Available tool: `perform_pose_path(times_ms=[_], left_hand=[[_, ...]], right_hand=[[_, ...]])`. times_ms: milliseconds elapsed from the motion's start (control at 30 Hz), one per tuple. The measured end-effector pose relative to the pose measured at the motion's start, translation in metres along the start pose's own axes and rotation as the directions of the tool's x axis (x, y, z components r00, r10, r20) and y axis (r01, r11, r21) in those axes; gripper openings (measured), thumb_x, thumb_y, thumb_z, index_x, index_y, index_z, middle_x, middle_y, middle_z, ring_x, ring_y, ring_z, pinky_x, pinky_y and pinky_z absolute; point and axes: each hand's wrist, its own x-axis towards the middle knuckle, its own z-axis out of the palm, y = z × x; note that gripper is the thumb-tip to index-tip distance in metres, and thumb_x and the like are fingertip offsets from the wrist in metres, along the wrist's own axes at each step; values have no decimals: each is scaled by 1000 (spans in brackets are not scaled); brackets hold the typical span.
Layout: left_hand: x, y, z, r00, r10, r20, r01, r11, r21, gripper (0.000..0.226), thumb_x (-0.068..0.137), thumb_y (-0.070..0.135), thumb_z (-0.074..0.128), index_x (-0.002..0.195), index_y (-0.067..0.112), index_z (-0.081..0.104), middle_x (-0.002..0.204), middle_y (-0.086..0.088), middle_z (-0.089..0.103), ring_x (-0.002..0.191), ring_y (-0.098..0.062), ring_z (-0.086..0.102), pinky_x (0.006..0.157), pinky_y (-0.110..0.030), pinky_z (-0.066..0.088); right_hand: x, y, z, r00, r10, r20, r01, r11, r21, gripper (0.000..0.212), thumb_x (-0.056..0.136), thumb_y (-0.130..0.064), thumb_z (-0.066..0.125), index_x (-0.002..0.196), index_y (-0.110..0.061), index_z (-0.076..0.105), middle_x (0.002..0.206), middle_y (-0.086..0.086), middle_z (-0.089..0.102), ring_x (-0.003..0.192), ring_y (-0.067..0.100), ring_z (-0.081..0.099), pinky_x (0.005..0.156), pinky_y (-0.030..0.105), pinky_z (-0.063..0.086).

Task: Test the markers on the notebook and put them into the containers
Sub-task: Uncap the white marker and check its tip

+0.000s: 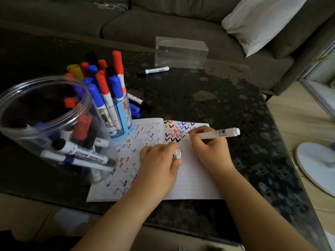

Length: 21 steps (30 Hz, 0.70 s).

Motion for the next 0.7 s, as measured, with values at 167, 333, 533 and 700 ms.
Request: perform_pose_path(times_ms=[167, 333, 533, 700], left_hand=[[-2, -3, 3, 999, 27, -18, -27, 1000, 14, 23, 96, 30, 42, 118, 32, 47, 121, 13, 53, 115, -7, 41, 107, -27, 19], [-3, -2, 4, 999, 37, -32, -36, 999, 21, 24, 96, 30, 43, 120, 33, 47, 124, 13, 51, 117, -7, 39, 107, -26, 16], [-3, -2, 2, 1000, 21, -19, -21, 1000, -21, 24, 96, 29, 45, 119, 33, 49, 124, 14, 51, 117, -5, 40, 109, -26, 18], [-5, 5, -11, 988, -149, -34, 127, 926, -355, 19, 88, 29, 60, 108, 29, 58, 107, 15, 55, 99, 0, 49, 82, -11, 39]], right_hand=[[1, 7, 1, 1000, -6, 11, 6, 999, -33, 14, 88, -11, 61, 77, -2, 62, 68, 6, 63, 56, 1, 53, 55, 18, 46], [1, 8, 2, 999, -25, 27, 27, 997, -74, 17, 88, -10, 60, 76, 0, 62, 67, 6, 63, 55, 3, 53, 52, 16, 43], [1, 11, 3, 998, -5, -70, 1, 998, -57, 21, 89, -10, 59, 70, 0, 56, 55, -3, 53, 47, -1, 47, 47, 13, 39], [-6, -2, -8, 995, 83, -51, -78, 992, 101, 14, 91, -22, 59, 83, -12, 63, 62, -5, 59, 55, -1, 52, 54, 14, 43]])
